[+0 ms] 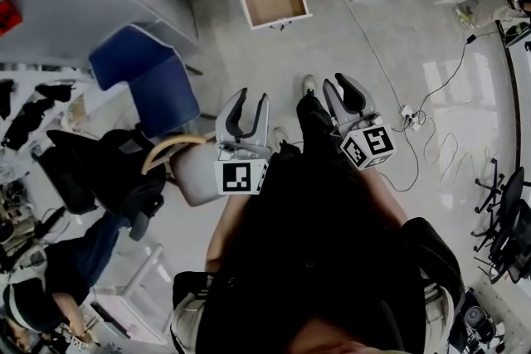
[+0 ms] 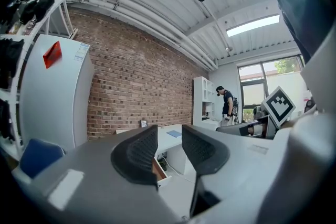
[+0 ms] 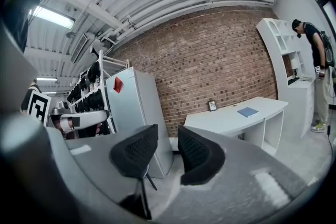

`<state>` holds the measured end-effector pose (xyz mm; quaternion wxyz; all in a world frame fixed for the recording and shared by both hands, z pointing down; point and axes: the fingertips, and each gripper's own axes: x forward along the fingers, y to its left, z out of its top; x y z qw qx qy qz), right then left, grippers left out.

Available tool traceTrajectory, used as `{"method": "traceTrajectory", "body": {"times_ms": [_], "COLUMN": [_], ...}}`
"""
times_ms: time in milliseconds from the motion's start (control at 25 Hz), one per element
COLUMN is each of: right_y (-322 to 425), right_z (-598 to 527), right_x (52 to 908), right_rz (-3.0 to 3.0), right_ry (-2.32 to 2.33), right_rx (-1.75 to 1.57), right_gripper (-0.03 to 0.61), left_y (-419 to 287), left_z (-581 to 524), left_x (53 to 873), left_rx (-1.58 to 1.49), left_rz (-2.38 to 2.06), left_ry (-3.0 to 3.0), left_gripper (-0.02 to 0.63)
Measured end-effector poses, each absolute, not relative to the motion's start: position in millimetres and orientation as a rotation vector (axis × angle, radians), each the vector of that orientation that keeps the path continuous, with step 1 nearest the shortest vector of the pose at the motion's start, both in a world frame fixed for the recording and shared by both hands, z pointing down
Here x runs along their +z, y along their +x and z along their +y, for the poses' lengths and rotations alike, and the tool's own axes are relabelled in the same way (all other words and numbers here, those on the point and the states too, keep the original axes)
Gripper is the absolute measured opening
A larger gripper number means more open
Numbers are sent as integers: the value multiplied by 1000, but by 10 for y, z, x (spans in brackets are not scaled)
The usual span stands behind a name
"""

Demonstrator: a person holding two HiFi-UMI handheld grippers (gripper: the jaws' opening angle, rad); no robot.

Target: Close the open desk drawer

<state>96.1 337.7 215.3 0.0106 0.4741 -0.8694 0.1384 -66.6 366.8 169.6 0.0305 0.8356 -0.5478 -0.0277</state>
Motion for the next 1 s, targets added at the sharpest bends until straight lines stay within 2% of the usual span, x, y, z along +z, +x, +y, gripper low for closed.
{"method": "traceTrajectory", "body": {"times_ms": [560,1000], "right_y": [896,1024], "right_z": [2483,1423], "right_x": [2251,2377], "right_rz": [-2718,-2710], "right_ry": [1414,1318], "right_rx": [440,439], "right_gripper": [124,124], "left_y": [-693,-457], "left_z": [2808,1786], "left_x": [1691,1728], "left_rx": [-82,0], "left_rz": [-1735,-1734], "left_ry": [2567,2546], "left_gripper": [153,161]}}
